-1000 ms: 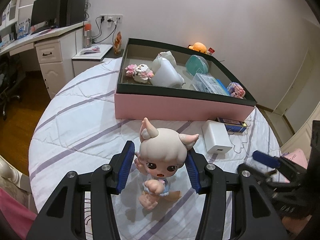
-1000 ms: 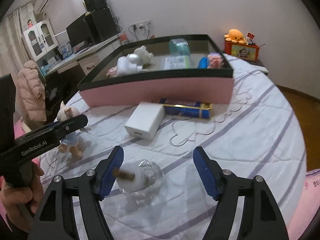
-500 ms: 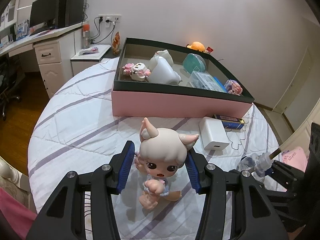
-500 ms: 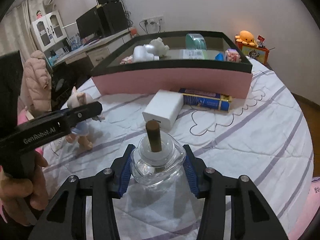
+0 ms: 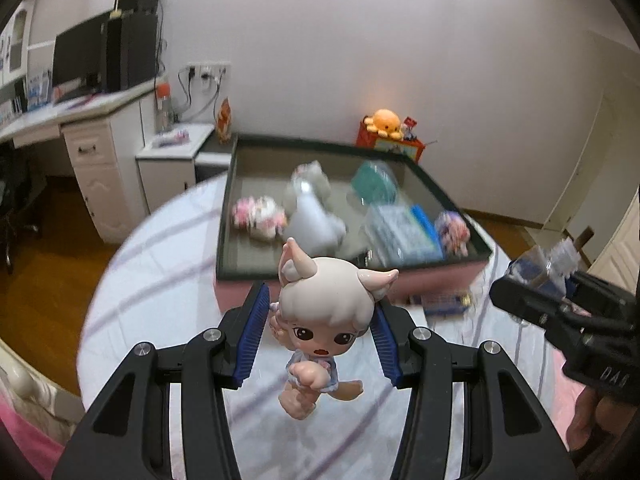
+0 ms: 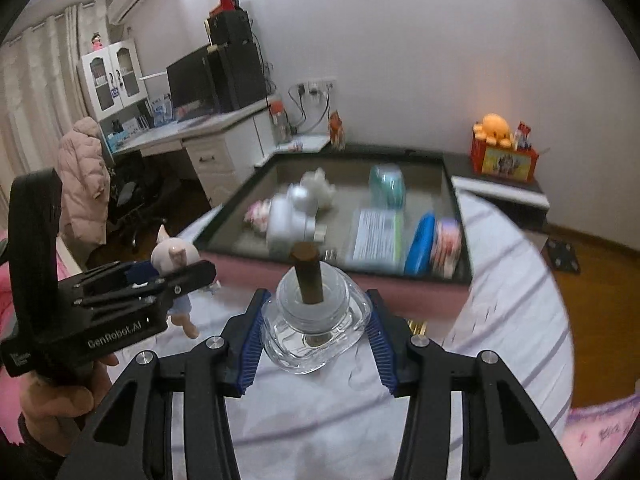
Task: Organize rigid objects
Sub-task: 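Carry the doll and glass bottle into the tray while both grippers release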
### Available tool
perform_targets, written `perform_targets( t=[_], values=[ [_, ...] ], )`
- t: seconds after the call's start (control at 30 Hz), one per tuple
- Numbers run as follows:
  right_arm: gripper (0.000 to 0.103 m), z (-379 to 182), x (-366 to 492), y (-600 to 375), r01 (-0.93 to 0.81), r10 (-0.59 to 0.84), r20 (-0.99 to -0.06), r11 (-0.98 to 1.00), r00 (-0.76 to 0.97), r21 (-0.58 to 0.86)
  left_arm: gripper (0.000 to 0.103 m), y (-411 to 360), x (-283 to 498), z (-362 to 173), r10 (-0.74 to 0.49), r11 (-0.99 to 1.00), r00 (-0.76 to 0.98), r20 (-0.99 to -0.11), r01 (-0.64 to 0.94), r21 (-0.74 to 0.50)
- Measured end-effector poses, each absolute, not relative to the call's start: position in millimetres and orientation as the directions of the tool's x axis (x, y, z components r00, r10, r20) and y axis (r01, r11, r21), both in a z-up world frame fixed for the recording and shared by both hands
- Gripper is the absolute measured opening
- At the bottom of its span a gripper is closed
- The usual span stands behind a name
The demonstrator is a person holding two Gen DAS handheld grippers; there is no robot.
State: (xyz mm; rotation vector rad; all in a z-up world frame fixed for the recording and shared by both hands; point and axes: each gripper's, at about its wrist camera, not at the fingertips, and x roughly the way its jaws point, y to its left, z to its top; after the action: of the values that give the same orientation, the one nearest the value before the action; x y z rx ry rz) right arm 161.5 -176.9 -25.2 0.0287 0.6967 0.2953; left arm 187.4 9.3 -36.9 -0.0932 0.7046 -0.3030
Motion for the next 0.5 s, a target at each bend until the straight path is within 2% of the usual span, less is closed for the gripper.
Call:
perform_targets(
  t=[0.27,0.5],
  values=[
    [0.048,-12,223,-194,-0.261,0.306,-0.623,0.951,0.720,0.165,0.050,5,244,-7,-0.285,0.958,0.749,-0.599,0.236,-0.160],
    [0.048,-26,279,-206,-0.224,0.284,-0.655,0.959,0.700,0.176,0.050,-10,293,-16,-0.282,0.958,0.725,-0.629,0.242,-0.150]
  ],
)
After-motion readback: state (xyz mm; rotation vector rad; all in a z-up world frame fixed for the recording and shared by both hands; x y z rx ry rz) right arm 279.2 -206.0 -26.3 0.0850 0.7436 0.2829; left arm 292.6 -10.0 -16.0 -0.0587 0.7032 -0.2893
